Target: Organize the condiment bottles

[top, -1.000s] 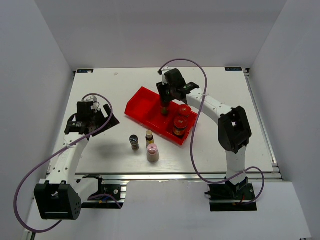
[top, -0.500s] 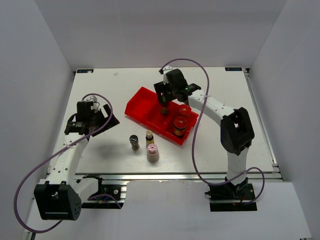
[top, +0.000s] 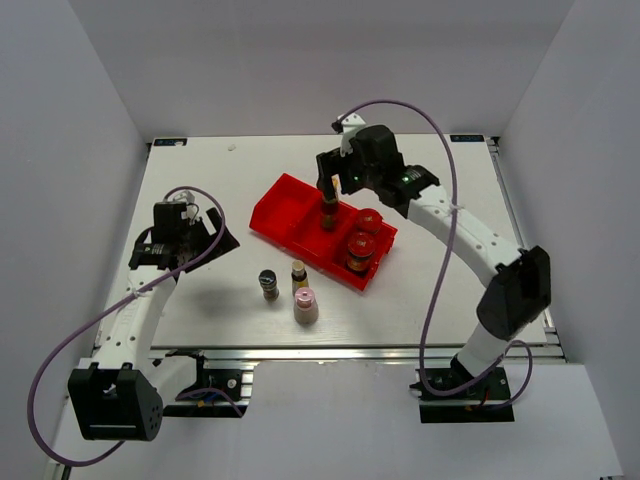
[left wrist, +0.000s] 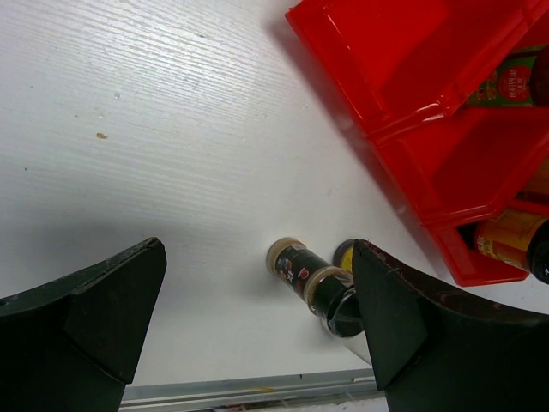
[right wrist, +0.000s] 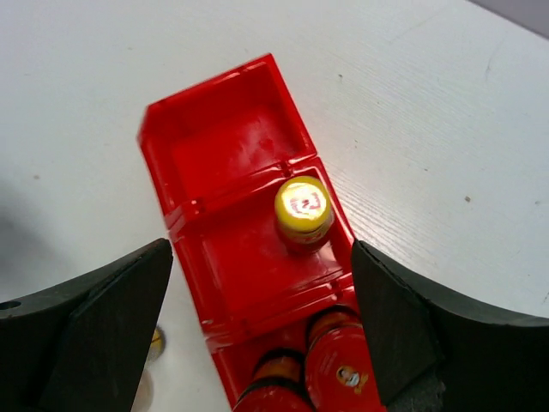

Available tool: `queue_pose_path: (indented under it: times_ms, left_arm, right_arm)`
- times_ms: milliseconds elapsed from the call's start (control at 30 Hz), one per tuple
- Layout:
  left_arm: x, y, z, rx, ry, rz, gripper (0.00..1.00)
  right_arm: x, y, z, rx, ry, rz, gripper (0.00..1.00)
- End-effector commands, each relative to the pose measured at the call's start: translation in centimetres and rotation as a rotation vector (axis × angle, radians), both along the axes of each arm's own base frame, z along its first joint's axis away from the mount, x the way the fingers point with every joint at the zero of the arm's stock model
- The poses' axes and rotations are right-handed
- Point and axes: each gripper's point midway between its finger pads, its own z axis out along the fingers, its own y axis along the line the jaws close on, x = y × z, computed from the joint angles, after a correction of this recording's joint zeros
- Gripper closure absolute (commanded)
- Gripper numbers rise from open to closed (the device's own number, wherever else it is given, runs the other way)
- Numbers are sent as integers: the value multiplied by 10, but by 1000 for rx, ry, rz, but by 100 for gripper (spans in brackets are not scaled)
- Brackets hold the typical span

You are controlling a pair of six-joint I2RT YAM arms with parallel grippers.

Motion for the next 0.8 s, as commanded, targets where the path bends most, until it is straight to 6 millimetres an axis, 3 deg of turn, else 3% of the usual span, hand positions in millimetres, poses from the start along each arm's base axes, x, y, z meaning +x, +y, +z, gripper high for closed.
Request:
queue_pose_path:
  times_ms: [0, 33, 100, 133, 333, 467, 767]
  left_arm:
    - [4, -8, 13, -45, -47, -16, 0]
    - [5, -10, 14, -55, -50, -15, 0]
    - [7, -14, 17, -85, -50, -10, 0]
    - [8, -18, 19, -98, -58, -13, 0]
    - [1, -40, 15, -101, -49, -34, 0]
    - [-5, -40, 14, -55, -46, 17, 0]
    - [-36, -64, -19, -34, 41, 9, 0]
  right_arm:
    - [-43, 8, 28, 15, -30, 89, 11]
    - [-64, 21, 28, 5, -36, 139, 10]
    - [-87, 24, 19, -33, -47, 153, 11]
    - [-110, 35, 5, -50, -26, 209, 11]
    - [-167, 57, -11, -13, 34, 335, 11]
    - [-186, 71, -32, -38, 80, 378, 11]
    - [-187, 81, -72, -90, 143, 315, 11]
